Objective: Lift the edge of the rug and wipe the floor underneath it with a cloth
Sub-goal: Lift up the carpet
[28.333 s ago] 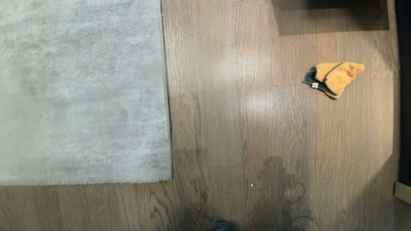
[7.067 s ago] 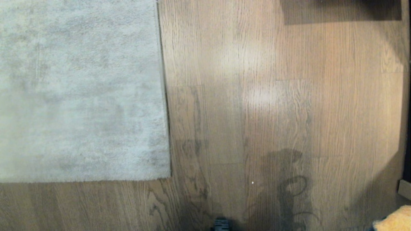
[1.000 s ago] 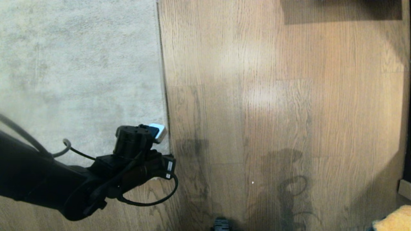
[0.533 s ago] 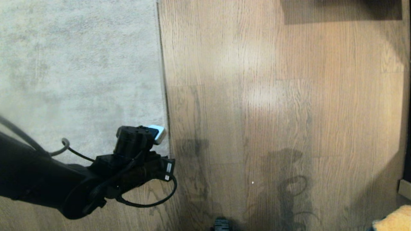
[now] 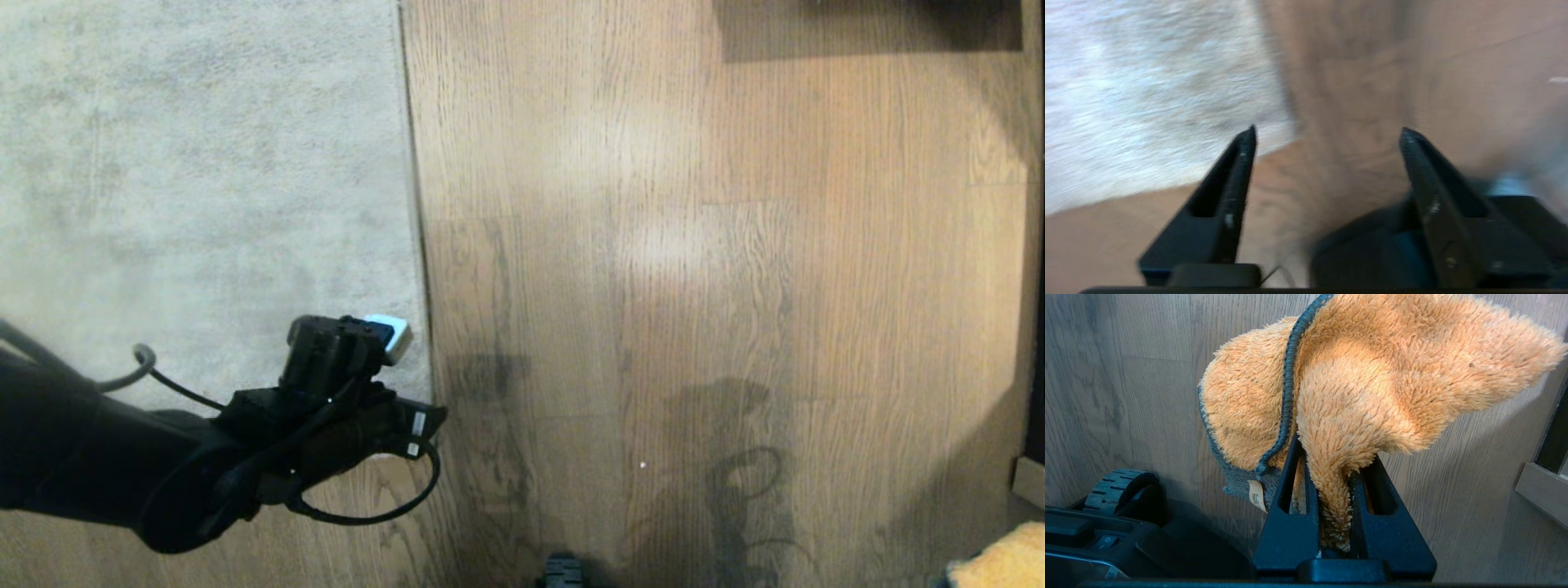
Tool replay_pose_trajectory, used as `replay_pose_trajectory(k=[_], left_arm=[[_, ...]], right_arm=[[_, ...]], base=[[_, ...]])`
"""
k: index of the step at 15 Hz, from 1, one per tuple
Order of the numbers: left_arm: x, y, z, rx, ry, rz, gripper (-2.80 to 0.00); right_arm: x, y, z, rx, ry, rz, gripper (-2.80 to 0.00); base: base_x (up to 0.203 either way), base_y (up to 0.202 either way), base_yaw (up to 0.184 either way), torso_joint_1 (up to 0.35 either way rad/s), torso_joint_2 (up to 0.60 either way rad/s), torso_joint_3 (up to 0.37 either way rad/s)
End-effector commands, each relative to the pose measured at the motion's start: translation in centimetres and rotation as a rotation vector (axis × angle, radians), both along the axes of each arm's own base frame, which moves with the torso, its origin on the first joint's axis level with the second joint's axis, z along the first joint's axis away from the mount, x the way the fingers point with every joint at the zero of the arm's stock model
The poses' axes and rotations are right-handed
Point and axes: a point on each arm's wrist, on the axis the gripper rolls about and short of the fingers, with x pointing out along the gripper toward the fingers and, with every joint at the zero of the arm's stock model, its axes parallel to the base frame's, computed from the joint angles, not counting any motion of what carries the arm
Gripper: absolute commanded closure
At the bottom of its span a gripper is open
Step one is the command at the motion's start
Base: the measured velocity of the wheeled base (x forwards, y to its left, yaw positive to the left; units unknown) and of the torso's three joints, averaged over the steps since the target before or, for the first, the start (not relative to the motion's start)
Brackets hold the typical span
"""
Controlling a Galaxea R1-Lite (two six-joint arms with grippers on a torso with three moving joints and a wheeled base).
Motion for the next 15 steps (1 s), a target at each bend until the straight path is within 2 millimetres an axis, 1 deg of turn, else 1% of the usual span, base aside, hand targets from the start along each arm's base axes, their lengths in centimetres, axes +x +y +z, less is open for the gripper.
replay_pose_trajectory(k=[1,4,8,12,15], left_arm=[[0.2,0.0,0.1,0.05,0.023,0.029,-2.8],[0.8,0.1,0.3,0.117,0.05,0.056,-2.8],[2.8,0.5,0.3,0.222,0.006,0.116,-2.8],[3.9,0.4,-0.4,0.279,-0.004,0.184,-2.8],[4.6,0.5,-0.4,0.3,-0.017,0.223,-2.8]], right_arm=[[0.0,0.0,0.0,-0.001,0.002,0.001,0.0],[0.0,0.0,0.0,-0.001,0.002,0.001,0.0],[0.0,0.0,0.0,-0.001,0.002,0.001,0.0],[0.0,0.0,0.0,-0.001,0.002,0.001,0.0],[0.0,0.0,0.0,-0.001,0.002,0.001,0.0]], base=[[0.0,0.0,0.0,0.0,0.0,0.0],[0.0,0.0,0.0,0.0,0.0,0.0],[0.0,0.0,0.0,0.0,0.0,0.0],[0.0,0.0,0.0,0.0,0.0,0.0],[0.0,0.0,0.0,0.0,0.0,0.0]])
